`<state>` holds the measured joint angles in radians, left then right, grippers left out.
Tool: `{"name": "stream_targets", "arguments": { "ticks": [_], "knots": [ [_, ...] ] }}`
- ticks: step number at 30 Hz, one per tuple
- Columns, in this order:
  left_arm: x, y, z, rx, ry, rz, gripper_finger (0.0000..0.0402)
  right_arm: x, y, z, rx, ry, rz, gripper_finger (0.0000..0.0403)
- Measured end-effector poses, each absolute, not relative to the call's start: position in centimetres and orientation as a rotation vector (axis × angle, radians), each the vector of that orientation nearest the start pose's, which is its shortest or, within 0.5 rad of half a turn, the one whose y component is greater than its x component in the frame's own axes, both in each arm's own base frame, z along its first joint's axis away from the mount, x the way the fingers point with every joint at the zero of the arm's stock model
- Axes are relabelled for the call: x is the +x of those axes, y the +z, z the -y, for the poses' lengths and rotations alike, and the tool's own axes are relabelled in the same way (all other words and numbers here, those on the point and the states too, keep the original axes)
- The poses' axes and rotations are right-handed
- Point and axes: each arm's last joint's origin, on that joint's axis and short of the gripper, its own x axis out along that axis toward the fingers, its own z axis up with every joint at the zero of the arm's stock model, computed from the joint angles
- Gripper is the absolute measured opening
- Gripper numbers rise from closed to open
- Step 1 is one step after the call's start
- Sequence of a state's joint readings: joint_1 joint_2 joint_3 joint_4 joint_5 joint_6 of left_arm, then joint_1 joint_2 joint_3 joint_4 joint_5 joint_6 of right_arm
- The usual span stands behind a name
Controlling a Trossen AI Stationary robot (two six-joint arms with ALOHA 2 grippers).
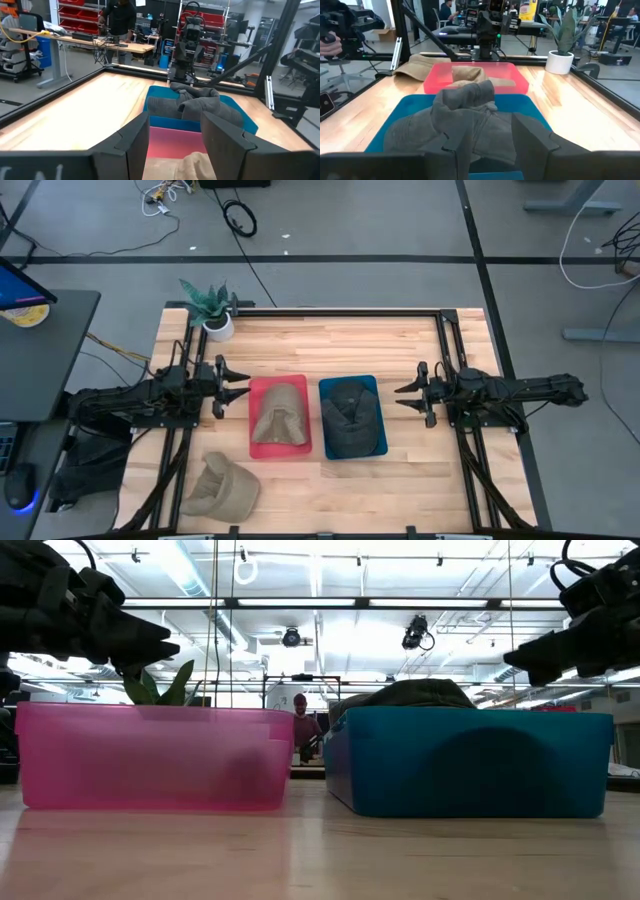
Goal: Pick & Place hat
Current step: Put the brown cap into the red bin
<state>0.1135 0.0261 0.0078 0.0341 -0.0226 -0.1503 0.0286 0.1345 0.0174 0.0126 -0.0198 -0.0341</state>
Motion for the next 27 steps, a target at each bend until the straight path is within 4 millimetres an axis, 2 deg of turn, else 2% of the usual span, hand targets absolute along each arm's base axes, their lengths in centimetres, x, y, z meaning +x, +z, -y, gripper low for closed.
{"name": "stream_targets", "arguments": {
  "ticks": [7, 17, 23, 25, 27],
  "knots": [
    [9.82, 16.75, -1.11, -0.198, 0.109, 0.028, 0.0181, 10.49, 15.95, -0.29, -0.023, 0.029, -0.107, 0.0137],
    [9.82, 16.76, -1.11, -0.171, 0.110, 0.027, 0.0181, 10.53, 16.28, -0.29, 0.119, 0.021, -0.074, 0.0137],
    [9.83, 16.83, -0.96, -0.146, 0.057, 0.029, 0.0181, 10.53, 16.29, -0.29, 0.127, 0.020, -0.074, 0.0137],
    [9.83, 16.85, -0.96, -0.158, 0.056, 0.031, 0.0181, 10.54, 16.43, -0.07, 0.179, -0.054, -0.053, 0.0137],
    [9.83, 16.92, -0.93, -0.172, 0.043, 0.039, 0.0181, 10.48, 16.43, 0.42, 0.195, -0.219, -0.037, 0.0137]
  ]
}}
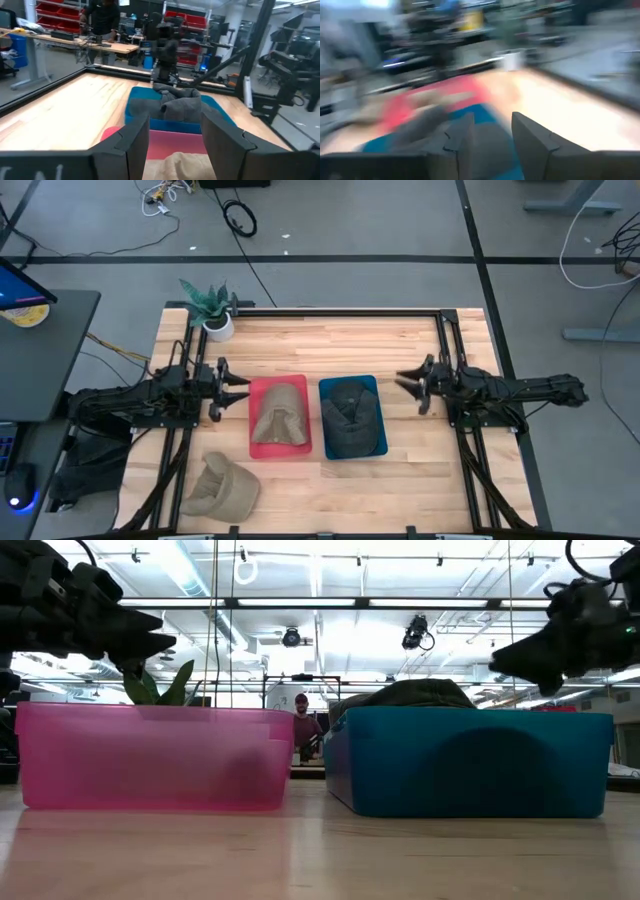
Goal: Pick & Place hat
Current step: Put the brown cap into the red bin
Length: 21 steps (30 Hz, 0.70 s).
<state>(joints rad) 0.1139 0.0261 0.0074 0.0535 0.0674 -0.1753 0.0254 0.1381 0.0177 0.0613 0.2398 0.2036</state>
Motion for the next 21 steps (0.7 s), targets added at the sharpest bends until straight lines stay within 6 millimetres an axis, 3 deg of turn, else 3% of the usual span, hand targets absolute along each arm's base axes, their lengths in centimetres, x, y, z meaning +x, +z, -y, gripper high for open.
{"name": "stream_targets", "arguments": {
  "ticks": [5, 12, 21],
  "knots": [
    [9.8, 17.2, -0.8, -0.152, 0.005, 0.063, 0.0181, 10.3, 16.5, 0.9, 0.188, -0.386, -0.013, 0.0137],
    [9.8, 17.4, -0.9, -0.142, 0.016, 0.090, 0.0181, 10.3, 16.5, 0.9, 0.188, -0.382, -0.015, 0.0137],
    [9.6, 18.3, -0.2, -0.126, -0.201, 0.165, 0.0181, 10.3, 16.5, 0.9, 0.187, -0.381, -0.015, 0.0137]
  ]
}}
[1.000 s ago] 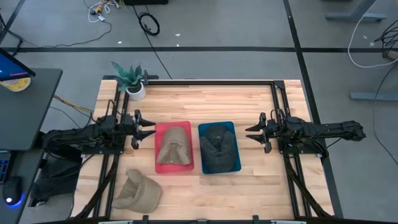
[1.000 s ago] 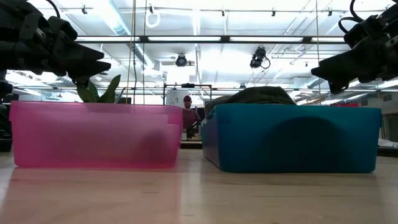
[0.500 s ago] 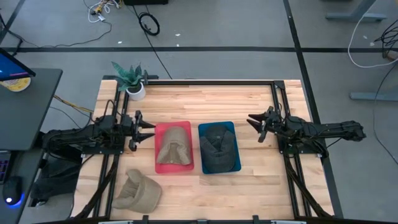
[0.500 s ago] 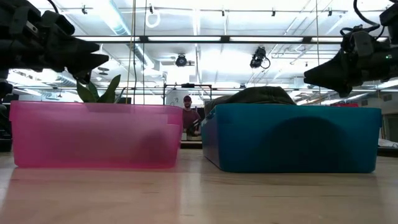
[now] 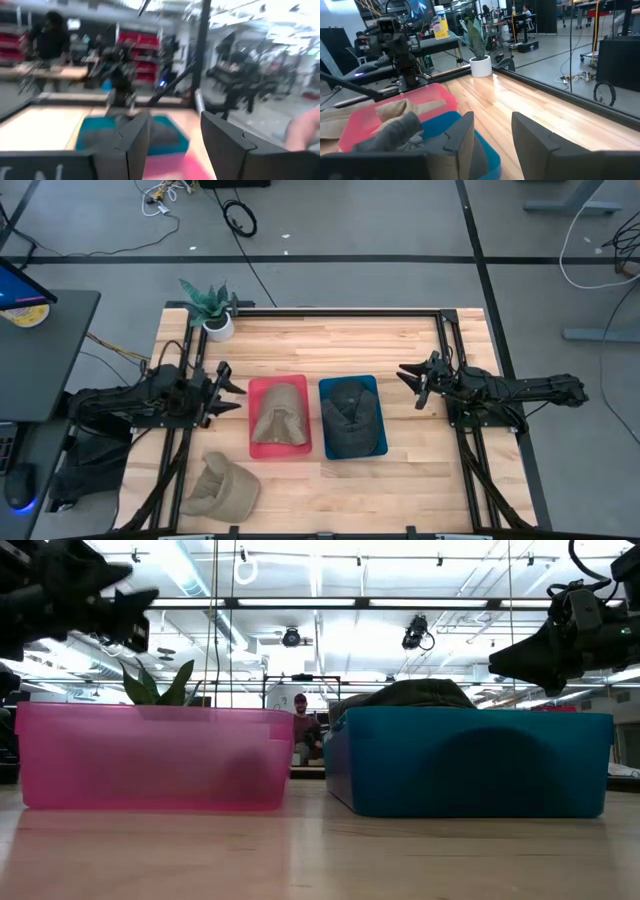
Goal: Pick & Place hat
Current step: Put the brown cap into the red bin
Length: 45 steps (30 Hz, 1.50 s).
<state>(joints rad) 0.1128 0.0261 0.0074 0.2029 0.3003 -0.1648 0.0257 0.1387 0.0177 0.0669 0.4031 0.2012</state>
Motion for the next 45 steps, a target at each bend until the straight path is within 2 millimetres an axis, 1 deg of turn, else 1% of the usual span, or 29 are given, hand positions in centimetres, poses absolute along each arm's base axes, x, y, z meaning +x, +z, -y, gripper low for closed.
{"name": "stream_targets", "arguments": {
  "ticks": [5, 8, 12, 15, 19, 23, 28, 35, 38, 45],
  "knots": [
    [9.3, 19.5, 0.2, -0.105, -0.262, 0.289, 0.0181, 10.3, 16.5, 0.9, 0.187, -0.381, -0.015, 0.0137],
    [8.9, 20.4, 0.8, -0.107, -0.381, 0.375, 0.0181, 10.3, 16.5, 0.9, 0.187, -0.381, -0.015, 0.0137],
    [7.9, 22.0, 1.6, -0.105, -0.522, 0.550, 0.0181, 10.3, 16.5, 0.9, 0.187, -0.381, -0.015, 0.0137],
    [7.5, 22.7, 2.0, -0.125, -0.580, 0.574, 0.0181, 10.3, 16.5, 0.9, 0.187, -0.381, -0.015, 0.0137],
    [7.0, 23.8, 2.4, -0.167, -0.617, 0.603, 0.0181, 10.3, 16.5, 0.9, 0.187, -0.381, -0.015, 0.0137],
    [6.7, 24.4, 2.8, -0.151, -0.654, 0.625, 0.0181, 10.3, 16.5, 0.9, 0.187, -0.381, -0.015, 0.0137],
    [6.7, 25.1, 3.2, -0.159, -0.672, 0.630, 0.0181, 10.3, 16.5, 0.9, 0.187, -0.381, -0.015, 0.0137],
    [7.2, 27.1, 4.1, -0.139, -0.722, 0.587, 0.0181, 10.3, 16.5, 0.9, 0.187, -0.381, -0.015, 0.0137],
    [7.9, 27.8, 4.8, -0.144, -0.708, 0.504, 0.0181, 10.3, 16.5, 0.9, 0.187, -0.381, -0.015, 0.0137],
    [10.1, 29.4, 6.5, -0.174, -0.515, 0.225, 0.0181, 10.3, 16.5, 0.9, 0.187, -0.381, -0.015, 0.0137]
  ]
}}
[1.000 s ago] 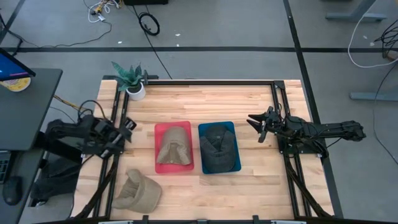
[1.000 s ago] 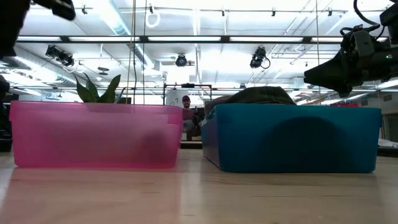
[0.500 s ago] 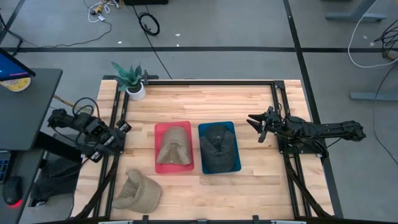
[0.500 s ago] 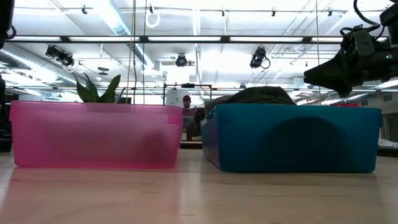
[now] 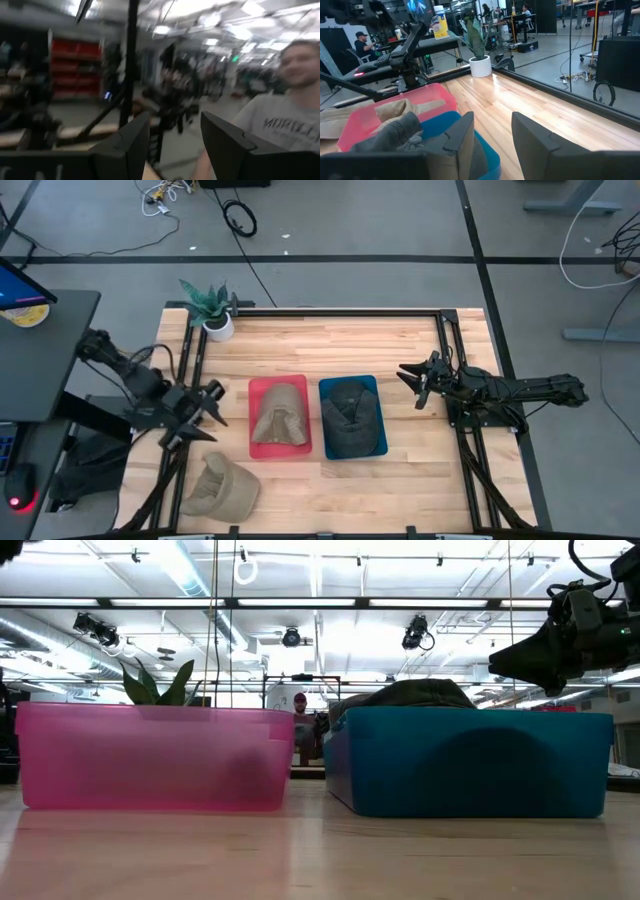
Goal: Pick & Place hat
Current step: Put the brown cap into the red bin
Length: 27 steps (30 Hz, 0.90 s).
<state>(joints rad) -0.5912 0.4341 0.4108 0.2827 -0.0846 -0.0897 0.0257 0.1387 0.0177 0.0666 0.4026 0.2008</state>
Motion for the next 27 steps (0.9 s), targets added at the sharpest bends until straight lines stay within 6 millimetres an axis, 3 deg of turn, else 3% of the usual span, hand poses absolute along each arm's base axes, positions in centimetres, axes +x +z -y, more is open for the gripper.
{"name": "stream_targets", "arguments": {
  "ticks": [13, 21, 27],
  "knots": [
    [12.0, 31.2, 11.5, -0.170, -0.165, -0.122, 0.0181, 10.3, 16.5, 0.9, 0.187, -0.381, -0.015, 0.0137],
    [12.6, 31.4, 14.6, -0.172, -0.148, -0.196, 0.0181, 10.3, 16.5, 0.9, 0.187, -0.381, -0.016, 0.0137],
    [12.5, 30.9, 15.6, -0.195, -0.075, -0.319, 0.0181, 10.3, 16.5, 0.9, 0.187, -0.381, -0.015, 0.0137]
  ]
}}
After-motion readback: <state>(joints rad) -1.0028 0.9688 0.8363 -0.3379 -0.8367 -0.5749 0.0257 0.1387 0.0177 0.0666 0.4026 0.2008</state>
